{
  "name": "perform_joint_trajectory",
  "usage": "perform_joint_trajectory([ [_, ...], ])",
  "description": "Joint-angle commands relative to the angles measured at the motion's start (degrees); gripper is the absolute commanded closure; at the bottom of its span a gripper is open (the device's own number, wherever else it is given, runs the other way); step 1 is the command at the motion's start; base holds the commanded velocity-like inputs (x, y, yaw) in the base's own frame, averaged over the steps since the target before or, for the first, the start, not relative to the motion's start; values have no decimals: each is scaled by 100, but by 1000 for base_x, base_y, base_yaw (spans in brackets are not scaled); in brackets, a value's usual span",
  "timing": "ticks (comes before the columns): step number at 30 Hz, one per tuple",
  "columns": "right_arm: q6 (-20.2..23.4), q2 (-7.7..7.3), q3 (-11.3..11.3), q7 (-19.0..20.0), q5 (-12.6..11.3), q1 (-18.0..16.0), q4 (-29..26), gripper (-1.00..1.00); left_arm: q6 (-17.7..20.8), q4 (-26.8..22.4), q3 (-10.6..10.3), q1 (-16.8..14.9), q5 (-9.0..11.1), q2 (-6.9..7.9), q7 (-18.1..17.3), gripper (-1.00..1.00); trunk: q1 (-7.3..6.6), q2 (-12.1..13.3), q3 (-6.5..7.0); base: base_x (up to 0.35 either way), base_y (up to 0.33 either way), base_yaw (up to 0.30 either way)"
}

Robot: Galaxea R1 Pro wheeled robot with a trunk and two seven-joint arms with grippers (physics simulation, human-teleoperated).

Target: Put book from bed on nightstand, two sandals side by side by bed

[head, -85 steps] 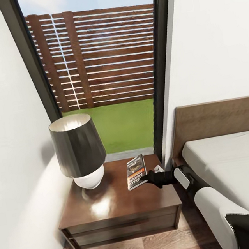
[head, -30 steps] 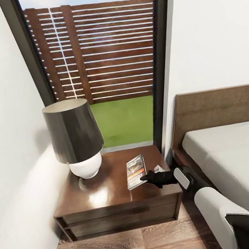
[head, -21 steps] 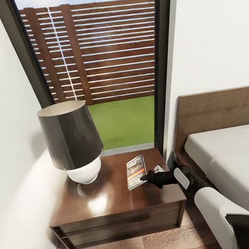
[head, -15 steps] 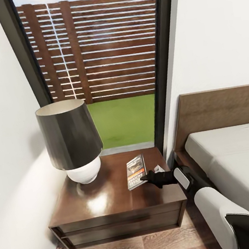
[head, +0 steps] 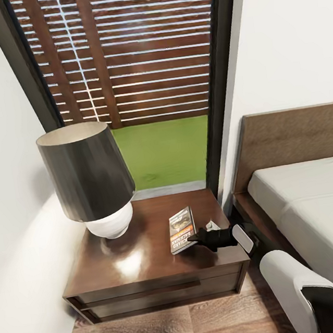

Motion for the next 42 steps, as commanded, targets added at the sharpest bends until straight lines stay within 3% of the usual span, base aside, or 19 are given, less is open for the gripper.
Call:
perform_joint_trajectory([
  [1,37,8,-49,22,14,-4,-3,100,-5,-10,-18,-2,56,7,50,-100,1,-4,-28,0,0,0],
  [10,37,3,-49,22,12,-4,-3,100,-1,-18,-18,-2,65,15,50,-100,4,-5,-50,0,0,0],
  [15,37,2,-49,22,12,-4,-3,100,-1,-15,-18,-2,67,13,50,-100,17,-12,-161,0,0,0],
  [20,37,2,-49,22,14,-4,-3,100,-1,-18,-18,-2,72,12,50,-100,17,-12,-161,0,0,0],
  [21,37,2,-49,22,16,-4,-3,-100,-1,-19,-18,-2,73,13,50,-100,17,-12,-161,0,0,0],
  [42,37,-11,-49,22,12,-4,-3,-100,-25,226,-79,2,-45,38,51,-100,17,-12,-161,-35,0,0],
])
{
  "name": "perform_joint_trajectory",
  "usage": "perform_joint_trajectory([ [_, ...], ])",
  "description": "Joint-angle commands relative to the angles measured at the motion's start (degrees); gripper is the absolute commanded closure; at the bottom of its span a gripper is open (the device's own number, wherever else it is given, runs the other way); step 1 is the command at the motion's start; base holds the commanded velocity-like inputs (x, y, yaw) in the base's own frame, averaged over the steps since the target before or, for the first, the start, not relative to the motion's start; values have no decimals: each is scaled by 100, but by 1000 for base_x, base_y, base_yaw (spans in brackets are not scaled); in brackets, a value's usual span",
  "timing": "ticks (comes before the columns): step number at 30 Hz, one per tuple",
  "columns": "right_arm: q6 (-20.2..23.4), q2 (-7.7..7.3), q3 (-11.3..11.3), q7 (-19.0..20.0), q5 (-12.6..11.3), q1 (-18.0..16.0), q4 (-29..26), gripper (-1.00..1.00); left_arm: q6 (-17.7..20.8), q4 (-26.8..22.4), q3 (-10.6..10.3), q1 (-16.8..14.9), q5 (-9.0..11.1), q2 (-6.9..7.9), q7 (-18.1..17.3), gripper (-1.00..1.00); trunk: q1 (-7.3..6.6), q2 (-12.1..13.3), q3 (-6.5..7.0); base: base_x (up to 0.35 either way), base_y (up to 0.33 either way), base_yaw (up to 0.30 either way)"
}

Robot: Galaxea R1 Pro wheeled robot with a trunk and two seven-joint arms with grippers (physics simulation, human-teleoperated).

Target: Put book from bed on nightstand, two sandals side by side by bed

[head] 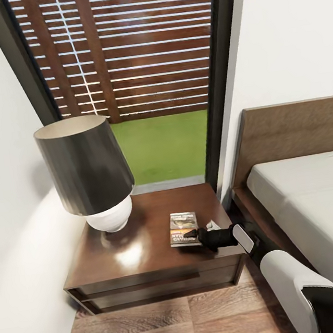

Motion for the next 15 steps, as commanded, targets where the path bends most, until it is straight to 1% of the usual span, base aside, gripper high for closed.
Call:
perform_joint_trajectory([
  [1,36,2,-45,16,27,-3,-5,-100,-5,-4,-24,-1,55,8,50,-100,-4,-2,-5,-274,0,0],
  [9,36,-22,-45,24,11,-10,-19,-100,-6,7,-24,4,53,10,53,-100,-4,-2,-5,-299,0,0],
  [11,32,-23,-45,24,10,-9,-22,-100,-6,7,-21,6,54,10,55,-100,-4,-2,-5,-156,0,0],
  [15,-15,-19,-44,24,17,8,-169,-100,-6,8,14,10,76,6,54,-100,-4,-2,-5,-65,0,0],
])
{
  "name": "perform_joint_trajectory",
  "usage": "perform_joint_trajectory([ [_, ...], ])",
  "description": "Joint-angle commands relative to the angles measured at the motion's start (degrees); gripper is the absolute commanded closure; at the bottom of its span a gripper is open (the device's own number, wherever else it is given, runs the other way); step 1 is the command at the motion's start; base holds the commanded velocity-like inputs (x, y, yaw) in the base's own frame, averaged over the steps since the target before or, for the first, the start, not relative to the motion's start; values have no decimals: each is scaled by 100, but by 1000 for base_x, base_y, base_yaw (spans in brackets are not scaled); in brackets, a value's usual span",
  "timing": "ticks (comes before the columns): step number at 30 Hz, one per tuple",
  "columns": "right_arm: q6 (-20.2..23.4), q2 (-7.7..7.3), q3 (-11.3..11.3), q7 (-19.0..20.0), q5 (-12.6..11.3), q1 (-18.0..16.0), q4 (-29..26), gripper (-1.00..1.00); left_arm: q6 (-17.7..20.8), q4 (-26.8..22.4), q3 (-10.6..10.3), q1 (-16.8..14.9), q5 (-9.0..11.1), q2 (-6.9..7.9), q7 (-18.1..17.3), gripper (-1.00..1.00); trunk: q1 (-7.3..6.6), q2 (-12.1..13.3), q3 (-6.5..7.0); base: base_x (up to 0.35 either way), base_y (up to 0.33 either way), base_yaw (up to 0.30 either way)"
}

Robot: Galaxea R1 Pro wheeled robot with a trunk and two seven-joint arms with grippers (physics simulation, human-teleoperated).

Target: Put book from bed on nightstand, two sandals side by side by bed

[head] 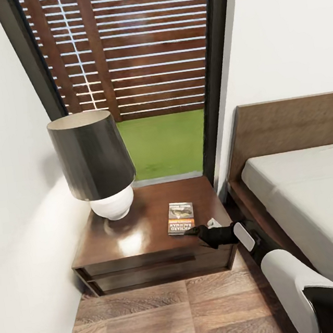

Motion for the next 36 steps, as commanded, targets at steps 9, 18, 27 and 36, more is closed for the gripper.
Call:
perform_joint_trajectory([
  [9,39,5,-27,4,60,373,-1805,-100,-23,-93,-7,-1,54,1,76,-100,-25,10,194,-17,0,0],
  [18,137,8,-23,-9,650,1588,-4947,-100,-66,-454,6,78,33,3,115,-100,-48,22,397,-2,0,-6],
  [27,978,22,-2,-1,1376,1897,-6060,-100,-384,-1094,6,427,24,11,614,-100,-89,69,653,0,0,-88],
  [36,1014,42,323,-15,1452,1920,-6162,-100,-508,-1072,13,489,32,11,794,-100,-286,429,891,0,0,-99],
])
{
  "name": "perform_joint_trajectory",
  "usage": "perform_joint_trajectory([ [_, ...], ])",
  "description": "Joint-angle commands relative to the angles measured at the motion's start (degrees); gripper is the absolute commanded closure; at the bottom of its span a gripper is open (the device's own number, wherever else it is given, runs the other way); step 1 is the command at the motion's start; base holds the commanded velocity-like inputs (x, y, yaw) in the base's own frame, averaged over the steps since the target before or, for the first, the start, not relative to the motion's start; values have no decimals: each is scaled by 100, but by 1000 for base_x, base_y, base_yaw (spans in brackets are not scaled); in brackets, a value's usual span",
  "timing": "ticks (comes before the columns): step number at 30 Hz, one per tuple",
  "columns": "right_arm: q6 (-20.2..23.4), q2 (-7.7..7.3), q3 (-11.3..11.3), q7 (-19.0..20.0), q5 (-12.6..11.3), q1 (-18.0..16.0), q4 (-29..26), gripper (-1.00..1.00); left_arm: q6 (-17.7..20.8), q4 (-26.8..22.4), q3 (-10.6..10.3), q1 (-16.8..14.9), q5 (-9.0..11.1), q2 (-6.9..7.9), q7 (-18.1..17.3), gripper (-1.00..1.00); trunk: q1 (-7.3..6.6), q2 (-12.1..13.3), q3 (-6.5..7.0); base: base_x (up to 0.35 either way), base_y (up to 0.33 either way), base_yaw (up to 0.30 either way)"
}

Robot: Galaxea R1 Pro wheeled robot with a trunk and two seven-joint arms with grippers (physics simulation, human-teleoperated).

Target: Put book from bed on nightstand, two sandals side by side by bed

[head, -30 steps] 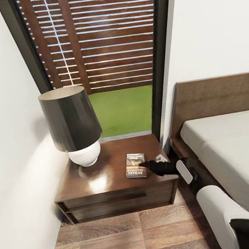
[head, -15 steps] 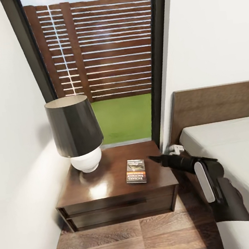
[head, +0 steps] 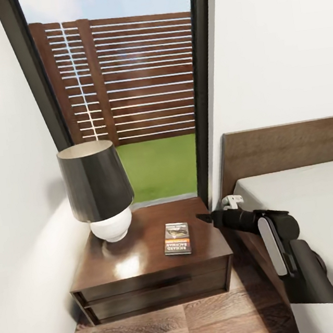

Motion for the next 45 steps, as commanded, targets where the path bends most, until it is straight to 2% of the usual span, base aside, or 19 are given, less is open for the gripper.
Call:
perform_joint_trajectory([
  [1,41,4,22,-15,-39,-4,-3,-100,1,-12,-10,1,38,5,42,-100,-23,39,23,0,0,-61],
  [10,-50,5,144,-55,-48,107,-6,-100,-3,1,-9,3,39,5,48,-100,-221,400,245,0,0,-19],
  [12,-517,-5,351,-38,-58,286,-6,-100,-3,12,-9,3,39,5,52,-100,-265,481,284,0,0,0],
  [15,-781,-17,671,-30,-55,398,-7,-100,-4,22,-9,3,39,7,53,-100,-331,601,339,0,0,0],
  [19,-880,-25,826,-28,-57,454,-7,-100,-4,41,-8,4,39,9,51,-100,-418,761,412,0,0,0],
  [29,-889,-27,847,-28,-58,462,-7,-100,-4,45,-6,4,39,8,51,-100,-638,1162,593,0,0,0],
  [37,-897,-46,876,-67,-42,575,279,-100,-8,105,-1,-7,35,6,36,-100,-814,1483,737,0,0,0],
  [40,-881,-46,864,-80,-35,615,626,-100,-5,96,-1,-18,32,6,45,-100,-814,1483,737,0,0,0],
  [45,-869,-21,878,-79,-30,628,793,-100,-6,90,-5,-28,32,2,51,-100,-814,1483,737,0,0,0],
])
